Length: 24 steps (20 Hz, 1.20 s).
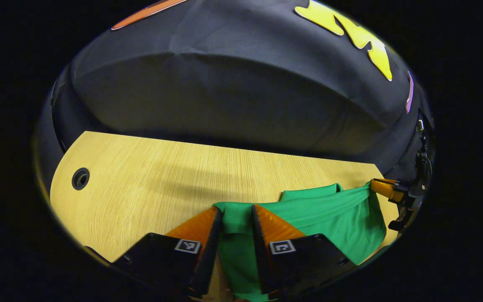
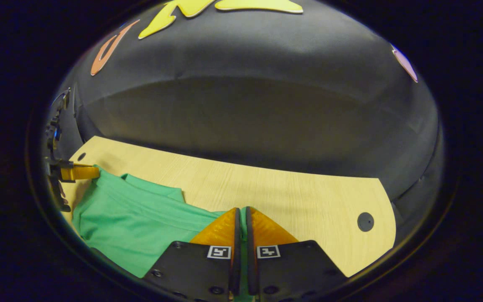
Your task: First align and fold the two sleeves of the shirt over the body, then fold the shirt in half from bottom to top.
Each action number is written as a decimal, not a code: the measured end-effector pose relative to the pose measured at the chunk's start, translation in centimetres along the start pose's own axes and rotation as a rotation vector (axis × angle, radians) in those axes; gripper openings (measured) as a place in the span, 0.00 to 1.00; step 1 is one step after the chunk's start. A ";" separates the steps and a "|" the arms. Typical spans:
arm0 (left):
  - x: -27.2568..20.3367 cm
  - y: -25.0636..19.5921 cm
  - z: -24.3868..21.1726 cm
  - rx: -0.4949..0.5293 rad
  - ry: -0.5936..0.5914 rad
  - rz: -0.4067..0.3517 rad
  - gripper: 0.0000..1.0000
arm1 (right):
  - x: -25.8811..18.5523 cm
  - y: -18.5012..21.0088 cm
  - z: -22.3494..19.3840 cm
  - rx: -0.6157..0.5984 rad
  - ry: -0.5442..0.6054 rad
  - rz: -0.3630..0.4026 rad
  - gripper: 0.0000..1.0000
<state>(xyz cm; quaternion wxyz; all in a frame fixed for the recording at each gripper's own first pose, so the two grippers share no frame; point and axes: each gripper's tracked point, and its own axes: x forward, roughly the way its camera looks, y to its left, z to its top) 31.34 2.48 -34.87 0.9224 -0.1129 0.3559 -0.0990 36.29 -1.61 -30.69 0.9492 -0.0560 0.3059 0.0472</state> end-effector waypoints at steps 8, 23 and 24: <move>-4.4 0.0 3.2 -0.043 -0.090 0.045 1.00 | -3.1 -0.4 1.3 0.067 -0.038 -0.022 0.67; -28.3 -8.3 14.0 0.124 -0.494 0.059 0.98 | -27.2 2.4 10.7 0.113 -0.357 -0.022 0.89; -30.1 -8.9 14.2 0.136 -0.513 0.072 0.98 | -29.0 2.8 11.3 0.115 -0.384 -0.017 0.92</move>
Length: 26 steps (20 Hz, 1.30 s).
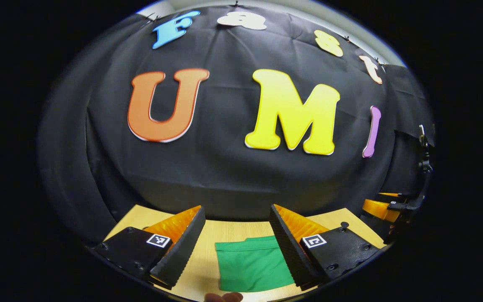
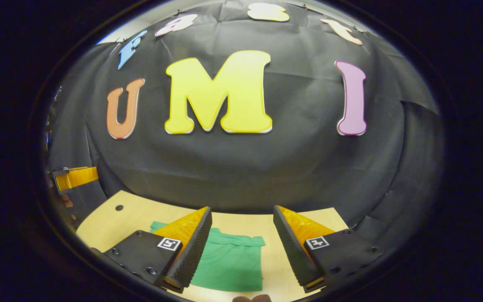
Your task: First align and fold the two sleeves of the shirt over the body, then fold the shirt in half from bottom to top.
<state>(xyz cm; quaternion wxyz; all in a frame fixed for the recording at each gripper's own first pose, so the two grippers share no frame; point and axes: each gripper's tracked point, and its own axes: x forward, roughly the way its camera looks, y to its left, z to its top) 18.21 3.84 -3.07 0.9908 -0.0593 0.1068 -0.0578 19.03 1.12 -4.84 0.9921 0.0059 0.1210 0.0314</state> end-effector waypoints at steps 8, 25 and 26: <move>-11.5 -1.6 3.0 -0.006 -0.140 0.065 0.98 | -12.1 3.3 2.8 -0.046 -0.169 0.006 0.89; -21.0 -7.8 -3.6 0.049 -0.106 0.028 0.98 | -23.3 3.2 -5.2 -0.053 -0.123 -0.048 0.90; -21.1 -7.8 -3.6 0.055 -0.110 0.026 0.98 | -23.5 3.4 -5.3 -0.050 -0.123 -0.048 0.90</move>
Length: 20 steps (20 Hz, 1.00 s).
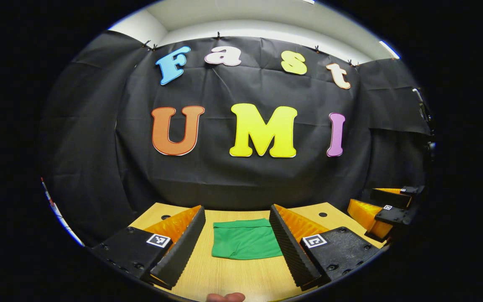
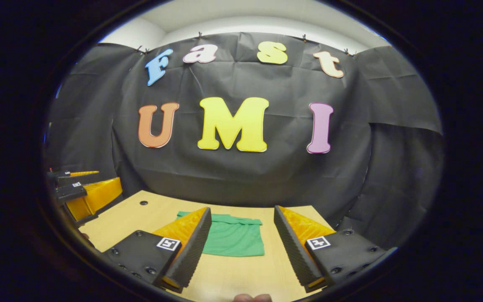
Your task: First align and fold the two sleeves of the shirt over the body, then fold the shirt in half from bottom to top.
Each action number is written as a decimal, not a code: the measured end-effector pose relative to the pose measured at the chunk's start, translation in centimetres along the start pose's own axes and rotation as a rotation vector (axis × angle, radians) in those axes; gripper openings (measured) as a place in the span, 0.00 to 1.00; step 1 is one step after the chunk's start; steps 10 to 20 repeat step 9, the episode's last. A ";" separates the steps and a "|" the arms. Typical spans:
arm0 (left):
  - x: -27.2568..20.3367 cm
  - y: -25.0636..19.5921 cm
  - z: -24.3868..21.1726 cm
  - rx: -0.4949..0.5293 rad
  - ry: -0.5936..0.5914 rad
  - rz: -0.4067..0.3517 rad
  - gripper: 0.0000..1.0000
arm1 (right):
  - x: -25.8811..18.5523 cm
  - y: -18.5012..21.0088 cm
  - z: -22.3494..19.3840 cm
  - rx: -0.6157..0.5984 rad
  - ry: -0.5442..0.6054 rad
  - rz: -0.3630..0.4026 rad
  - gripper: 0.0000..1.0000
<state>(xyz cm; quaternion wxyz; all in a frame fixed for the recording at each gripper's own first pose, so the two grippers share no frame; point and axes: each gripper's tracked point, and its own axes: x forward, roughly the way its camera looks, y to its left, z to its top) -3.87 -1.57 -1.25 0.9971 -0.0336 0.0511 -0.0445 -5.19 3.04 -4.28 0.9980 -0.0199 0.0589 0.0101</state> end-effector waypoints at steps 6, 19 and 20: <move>-0.1 -0.1 0.1 0.006 -0.003 -0.002 0.98 | -1.3 1.2 -0.4 0.010 -0.001 0.011 0.93; 0.0 -0.1 -0.1 0.008 0.002 0.001 0.98 | -1.1 1.3 -0.2 0.027 -0.009 0.009 0.94; 0.0 -0.1 -0.1 0.008 0.002 0.001 0.98 | -1.1 1.3 -0.2 0.027 -0.009 0.009 0.94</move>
